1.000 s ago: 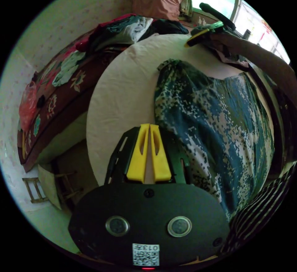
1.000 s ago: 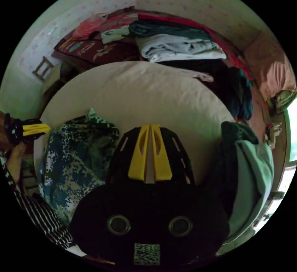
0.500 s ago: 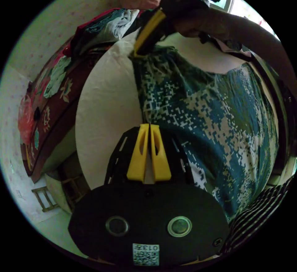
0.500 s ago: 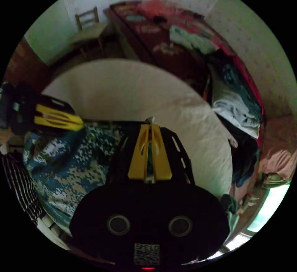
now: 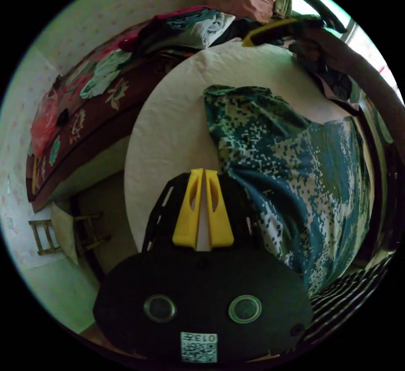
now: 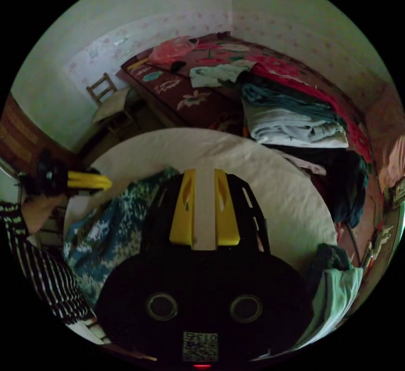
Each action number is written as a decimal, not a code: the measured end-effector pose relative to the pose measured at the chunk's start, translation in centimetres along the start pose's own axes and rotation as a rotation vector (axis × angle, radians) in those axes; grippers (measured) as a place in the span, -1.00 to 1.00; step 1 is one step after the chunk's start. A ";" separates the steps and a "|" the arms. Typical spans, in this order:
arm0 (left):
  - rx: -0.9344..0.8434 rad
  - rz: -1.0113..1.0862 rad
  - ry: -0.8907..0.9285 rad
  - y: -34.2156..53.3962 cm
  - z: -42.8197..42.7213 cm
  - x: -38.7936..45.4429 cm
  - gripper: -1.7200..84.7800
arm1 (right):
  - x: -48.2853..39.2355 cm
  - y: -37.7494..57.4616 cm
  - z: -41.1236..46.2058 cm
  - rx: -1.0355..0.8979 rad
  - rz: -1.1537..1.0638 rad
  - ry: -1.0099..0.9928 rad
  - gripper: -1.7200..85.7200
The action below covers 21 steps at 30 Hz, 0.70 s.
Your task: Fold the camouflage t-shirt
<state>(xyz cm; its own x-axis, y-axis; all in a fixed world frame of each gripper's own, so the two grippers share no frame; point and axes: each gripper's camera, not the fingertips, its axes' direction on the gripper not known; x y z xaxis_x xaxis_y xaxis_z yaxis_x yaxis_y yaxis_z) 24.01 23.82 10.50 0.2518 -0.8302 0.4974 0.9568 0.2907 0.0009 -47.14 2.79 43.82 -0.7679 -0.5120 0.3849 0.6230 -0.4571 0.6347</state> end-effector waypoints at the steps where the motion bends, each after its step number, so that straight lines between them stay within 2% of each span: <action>1: 0.016 0.008 0.034 0.4 -0.1 0.1 -0.95 | -0.6 1.5 0.3 -0.050 -0.013 0.025 -0.79; 5: 0.045 0.085 0.018 0.6 0.0 2.2 -0.95 | -3.2 6.0 2.4 -0.150 -0.085 0.088 -0.79; 9: 0.053 0.141 0.026 0.4 0.5 4.3 -0.95 | -4.8 8.4 4.2 -0.184 -0.052 0.093 -0.82; 12: -0.027 0.166 -0.059 0.6 2.2 5.0 -0.95 | -5.3 9.2 4.6 -0.184 -0.043 0.120 -0.89; 15: -0.010 0.119 -0.025 1.7 2.0 4.0 -0.95 | -4.5 10.3 3.7 -0.163 0.031 0.164 -0.92; 18: 0.012 0.051 0.046 3.4 1.2 2.4 -0.93 | -2.9 12.0 2.8 -0.119 0.141 0.054 -0.93; 21: -0.013 0.047 0.083 5.5 0.9 2.1 -0.91 | -2.3 14.2 0.5 -0.033 0.255 0.052 -0.93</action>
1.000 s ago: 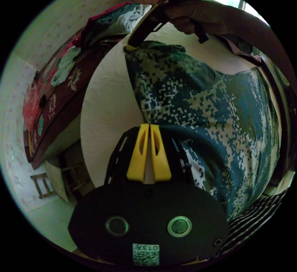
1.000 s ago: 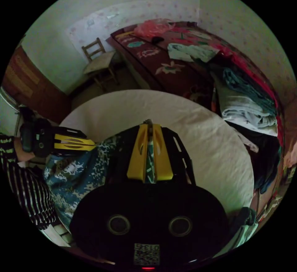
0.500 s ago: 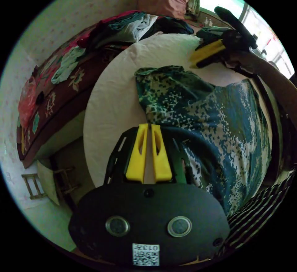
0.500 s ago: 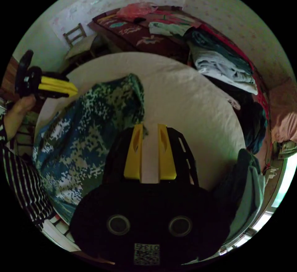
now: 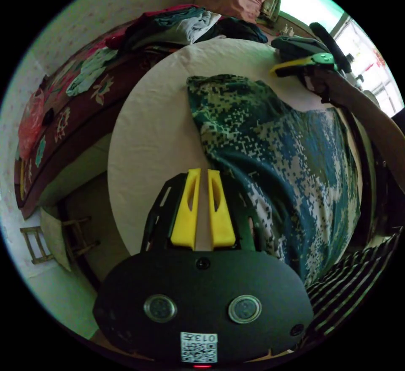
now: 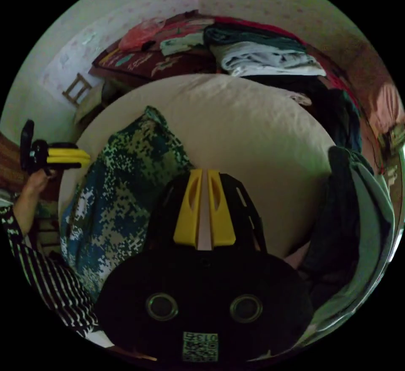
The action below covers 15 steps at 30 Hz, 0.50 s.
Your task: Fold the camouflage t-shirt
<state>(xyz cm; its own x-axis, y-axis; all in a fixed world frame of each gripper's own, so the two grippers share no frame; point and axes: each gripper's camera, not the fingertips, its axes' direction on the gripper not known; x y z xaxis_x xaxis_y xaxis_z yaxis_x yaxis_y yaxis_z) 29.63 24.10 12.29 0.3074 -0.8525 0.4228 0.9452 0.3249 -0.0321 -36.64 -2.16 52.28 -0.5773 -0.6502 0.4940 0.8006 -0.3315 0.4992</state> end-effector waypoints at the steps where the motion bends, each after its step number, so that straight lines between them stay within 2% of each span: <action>1: -0.015 0.011 -0.011 0.8 -0.1 0.3 -0.90 | 0.0 1.1 -1.1 0.044 0.035 0.023 -0.92; 3: -0.034 0.032 0.003 1.7 0.2 0.8 -0.88 | -1.1 2.8 -2.2 0.075 0.008 0.043 -0.92; 10: -0.059 0.032 -0.024 2.8 2.1 2.9 -0.90 | -9.7 9.5 0.6 -0.026 -0.192 0.100 -0.94; 15: -0.071 0.023 -0.111 5.1 1.4 3.3 -0.95 | -9.9 12.7 1.6 -0.053 -0.118 0.146 -0.96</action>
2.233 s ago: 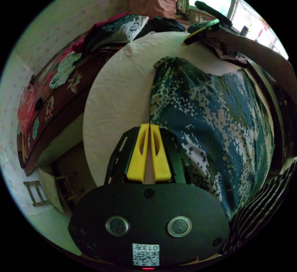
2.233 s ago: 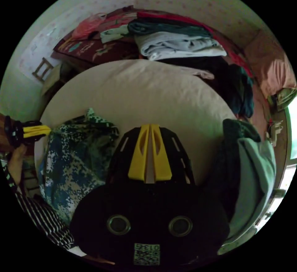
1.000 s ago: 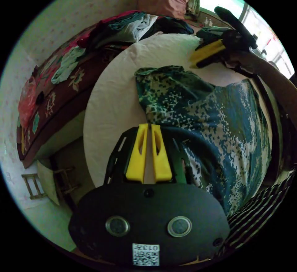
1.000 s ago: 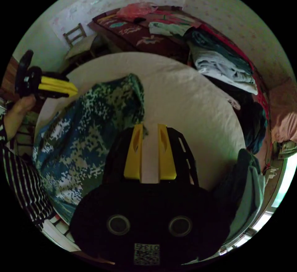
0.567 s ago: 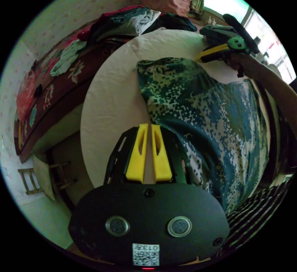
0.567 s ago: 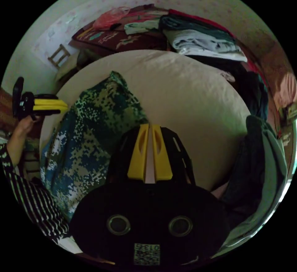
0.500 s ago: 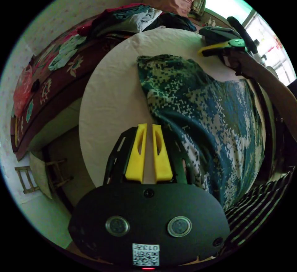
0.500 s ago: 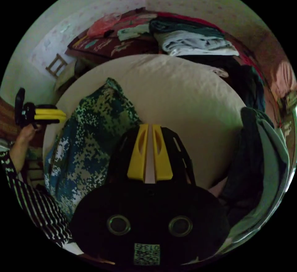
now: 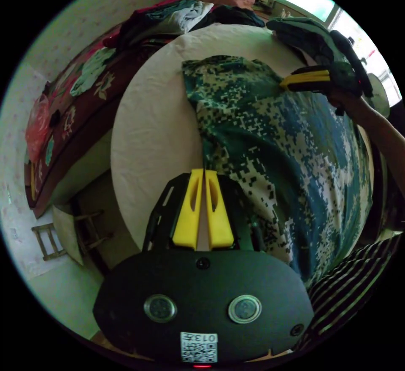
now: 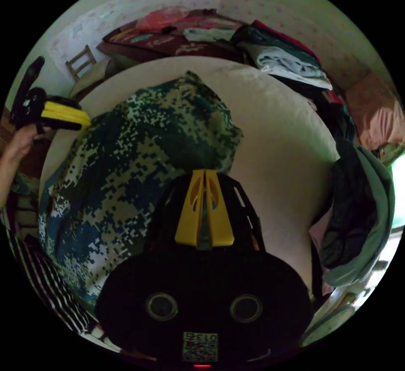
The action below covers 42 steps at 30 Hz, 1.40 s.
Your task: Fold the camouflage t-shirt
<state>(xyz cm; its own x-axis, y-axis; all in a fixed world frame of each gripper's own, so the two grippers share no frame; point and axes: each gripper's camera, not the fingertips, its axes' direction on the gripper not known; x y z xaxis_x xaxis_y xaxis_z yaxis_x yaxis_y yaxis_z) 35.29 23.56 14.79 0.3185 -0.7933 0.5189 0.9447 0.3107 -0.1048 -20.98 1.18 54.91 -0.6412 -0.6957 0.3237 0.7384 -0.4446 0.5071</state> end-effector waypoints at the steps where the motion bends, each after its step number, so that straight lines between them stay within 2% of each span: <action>1: -0.009 -0.001 -0.006 0.8 0.4 -0.2 -0.95 | 0.1 0.7 -0.1 0.005 0.009 -0.027 -0.96; 2: 0.001 -0.051 0.067 1.5 0.9 -0.8 -0.96 | 0.1 0.9 -0.1 0.004 0.015 -0.038 -0.96; 4: 0.022 -0.072 0.099 2.1 1.1 -1.1 -0.96 | -0.3 2.0 -0.6 -0.017 0.016 -0.030 -0.96; 7: 0.034 -0.121 -0.011 3.4 0.4 -1.0 -0.95 | -1.1 4.4 -3.7 0.084 0.056 -0.005 -0.96; 12: 0.146 0.003 -0.019 7.4 -2.1 2.7 -0.95 | -4.7 12.1 -7.4 0.133 0.030 0.121 -0.96; 14: 0.122 0.110 0.038 9.1 -1.7 6.4 -0.94 | -6.6 15.8 -7.6 0.113 0.028 0.111 -0.96; 16: 0.073 0.136 0.018 10.0 -0.4 8.6 -0.93 | -8.9 20.2 -6.9 0.036 0.033 0.125 -0.96; 19: -0.008 0.111 0.012 11.1 2.1 10.3 -0.94 | -10.6 24.7 -6.3 -0.019 0.085 0.114 -0.96; 23: -0.025 0.066 -0.008 12.9 2.8 9.6 -0.96 | -11.0 28.8 -5.6 -0.086 0.134 0.120 -0.96; 27: -0.040 -0.022 0.069 14.7 2.7 8.1 -0.97 | -10.4 32.3 -6.5 -0.086 0.182 0.096 -0.96; 30: 0.036 0.009 0.020 16.3 0.9 9.5 -0.97 | -10.8 35.4 -8.7 -0.019 0.230 0.101 -0.96; 32: 0.058 0.072 0.078 17.6 0.5 11.8 -0.97 | -11.4 37.7 -9.3 -0.019 0.243 0.105 -0.96; 36: -0.022 0.146 0.022 19.1 2.6 15.1 -0.97 | -12.4 42.9 -9.0 -0.057 0.265 0.107 -0.96; 42: -0.066 0.093 -0.013 21.4 4.0 14.9 -0.97 | -12.1 48.6 -8.1 -0.151 0.283 0.152 -0.96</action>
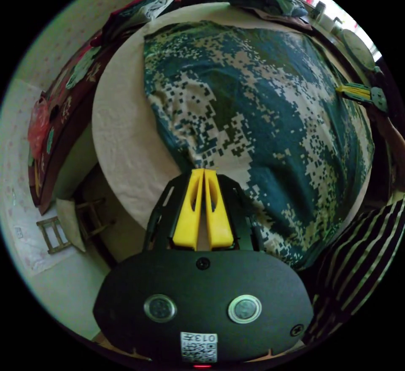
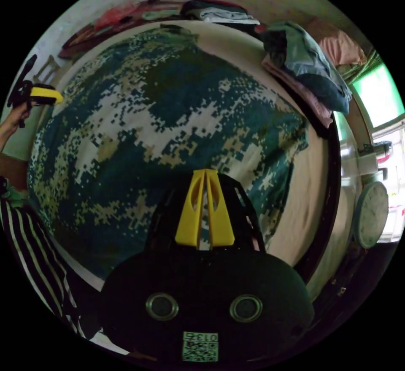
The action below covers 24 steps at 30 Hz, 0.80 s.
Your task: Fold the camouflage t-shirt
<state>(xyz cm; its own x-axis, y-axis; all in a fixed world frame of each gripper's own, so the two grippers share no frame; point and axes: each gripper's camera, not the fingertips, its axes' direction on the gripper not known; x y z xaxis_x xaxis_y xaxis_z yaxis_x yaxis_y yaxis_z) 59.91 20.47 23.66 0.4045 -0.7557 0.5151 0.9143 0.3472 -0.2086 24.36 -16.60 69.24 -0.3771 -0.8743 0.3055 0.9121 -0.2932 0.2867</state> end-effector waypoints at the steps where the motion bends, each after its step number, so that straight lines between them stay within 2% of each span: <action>1: 0.007 -0.002 -0.017 0.5 -0.3 0.2 -0.97 | 0.7 0.9 -0.3 -0.003 0.026 -0.001 -0.96; 5: 0.074 0.063 -0.007 2.0 -2.0 3.3 -0.97 | 3.4 3.9 -1.6 0.069 0.154 0.057 -0.96; 9: 0.058 0.128 0.029 2.5 -1.3 6.7 -0.97 | 7.1 6.9 1.0 -0.071 0.246 0.062 -0.96; 11: 0.012 0.156 0.002 2.9 0.1 8.1 -0.97 | 8.4 9.1 1.2 -0.027 0.259 0.040 -0.96; 13: 0.002 0.150 -0.004 3.4 0.6 8.3 -0.97 | 10.4 11.3 1.6 -0.077 0.317 0.022 -0.96; 16: 0.025 0.139 0.075 4.2 0.6 8.3 -0.97 | 11.6 13.5 0.8 -0.037 0.338 0.014 -0.96; 19: 0.032 0.243 0.137 4.7 0.5 9.9 -0.97 | 12.0 14.4 0.4 0.033 0.342 0.037 -0.96; 22: -0.001 0.376 0.134 5.1 0.9 12.1 -0.96 | 12.0 14.6 2.9 -0.083 0.282 0.046 -0.96; 24: -0.028 0.403 0.147 5.3 1.5 12.7 -0.96 | 12.3 15.6 3.0 -0.050 0.252 0.071 -0.95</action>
<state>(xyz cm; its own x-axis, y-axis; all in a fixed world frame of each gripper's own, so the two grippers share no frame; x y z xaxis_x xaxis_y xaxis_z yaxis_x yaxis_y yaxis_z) 69.87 13.56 30.28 0.7262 -0.6348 0.2640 0.6821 0.6171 -0.3924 33.47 -30.80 80.20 -0.1262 -0.9466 0.2967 0.9832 -0.0797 0.1641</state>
